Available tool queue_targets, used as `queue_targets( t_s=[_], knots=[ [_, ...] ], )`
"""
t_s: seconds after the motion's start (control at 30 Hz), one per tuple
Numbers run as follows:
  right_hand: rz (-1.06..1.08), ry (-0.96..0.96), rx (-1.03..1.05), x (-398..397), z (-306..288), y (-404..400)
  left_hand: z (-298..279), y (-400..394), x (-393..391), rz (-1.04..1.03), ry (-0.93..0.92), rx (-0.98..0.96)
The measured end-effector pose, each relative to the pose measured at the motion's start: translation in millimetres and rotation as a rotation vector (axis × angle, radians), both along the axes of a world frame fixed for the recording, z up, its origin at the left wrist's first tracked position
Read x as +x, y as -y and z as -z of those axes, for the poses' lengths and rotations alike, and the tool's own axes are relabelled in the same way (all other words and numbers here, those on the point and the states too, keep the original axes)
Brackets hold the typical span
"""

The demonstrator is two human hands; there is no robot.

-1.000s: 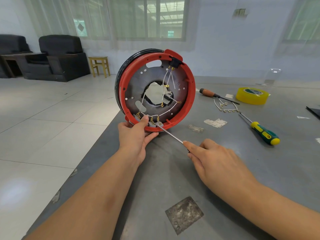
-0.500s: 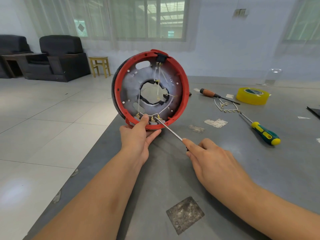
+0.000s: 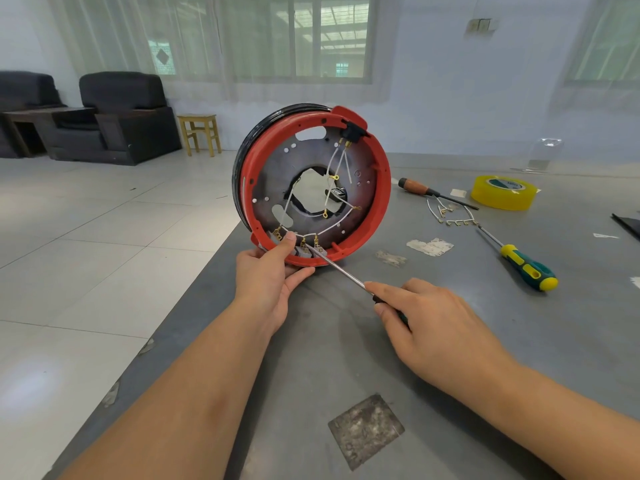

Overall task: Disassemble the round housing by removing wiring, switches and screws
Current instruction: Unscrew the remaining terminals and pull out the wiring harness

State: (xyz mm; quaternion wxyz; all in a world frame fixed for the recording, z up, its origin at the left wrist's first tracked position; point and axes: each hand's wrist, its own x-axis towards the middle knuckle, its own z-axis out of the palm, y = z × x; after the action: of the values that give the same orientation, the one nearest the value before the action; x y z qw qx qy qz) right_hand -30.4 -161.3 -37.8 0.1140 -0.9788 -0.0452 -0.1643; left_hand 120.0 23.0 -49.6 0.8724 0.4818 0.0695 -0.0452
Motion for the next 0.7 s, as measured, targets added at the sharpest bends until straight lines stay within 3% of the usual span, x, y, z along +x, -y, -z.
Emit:
queue_targets(
  t_s=[0.7],
  knots=[
    [-0.035, -0.018, 0.064, 18, -7, 36, 0, -11, 7, -0.021, 0.086, 0.193]
  ],
)
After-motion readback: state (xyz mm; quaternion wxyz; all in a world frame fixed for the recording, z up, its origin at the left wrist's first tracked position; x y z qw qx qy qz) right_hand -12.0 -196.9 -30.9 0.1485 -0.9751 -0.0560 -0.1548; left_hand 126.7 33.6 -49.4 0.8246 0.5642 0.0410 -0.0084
